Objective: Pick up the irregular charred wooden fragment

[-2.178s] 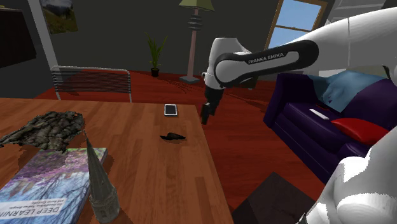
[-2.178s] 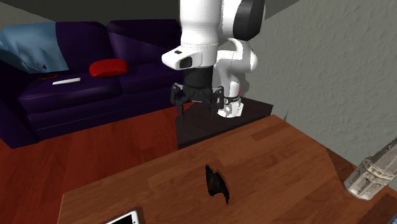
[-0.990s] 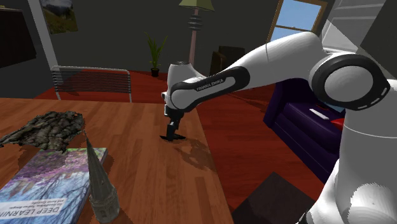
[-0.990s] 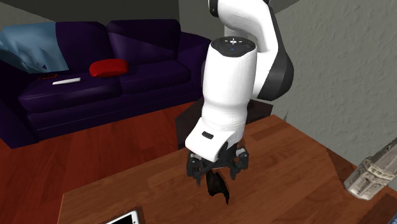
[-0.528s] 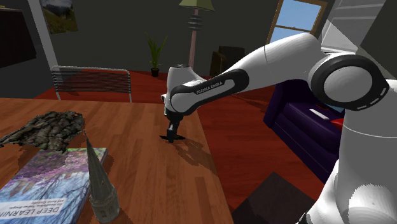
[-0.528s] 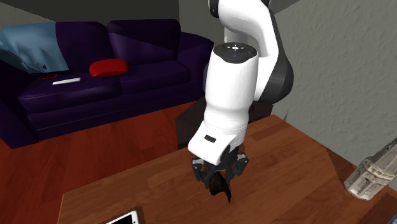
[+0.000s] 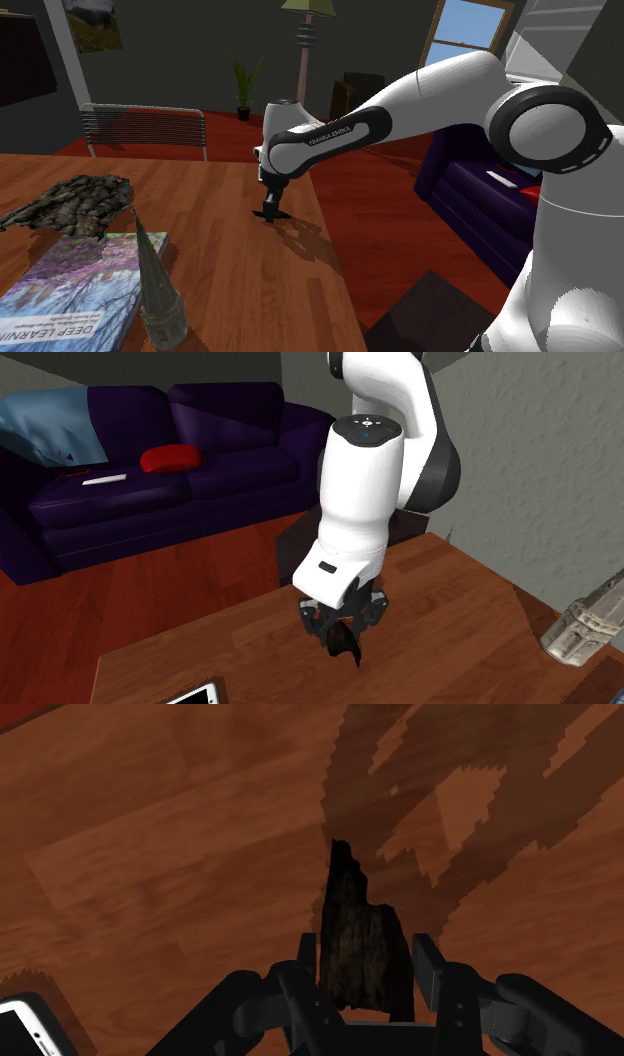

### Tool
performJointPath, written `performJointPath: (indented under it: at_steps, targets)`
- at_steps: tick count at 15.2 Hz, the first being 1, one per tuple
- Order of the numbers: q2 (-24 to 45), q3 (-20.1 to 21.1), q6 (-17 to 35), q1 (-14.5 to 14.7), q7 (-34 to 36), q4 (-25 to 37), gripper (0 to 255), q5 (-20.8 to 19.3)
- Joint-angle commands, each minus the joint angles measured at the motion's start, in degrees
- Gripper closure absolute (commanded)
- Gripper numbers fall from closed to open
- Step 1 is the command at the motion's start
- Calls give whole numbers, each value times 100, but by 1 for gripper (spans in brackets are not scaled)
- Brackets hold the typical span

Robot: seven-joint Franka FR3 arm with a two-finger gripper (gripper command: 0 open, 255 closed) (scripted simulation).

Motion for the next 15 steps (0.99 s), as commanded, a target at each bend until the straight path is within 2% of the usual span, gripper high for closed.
performJointPath:
  at_steps: [1,13,15]
  targets:
    - [-49,-1,-106,-5,-6,50,255,6]
    - [-379,18,-922,-15,-50,539,255,62]
    - [-382,18,-932,-15,-51,546,255,62]
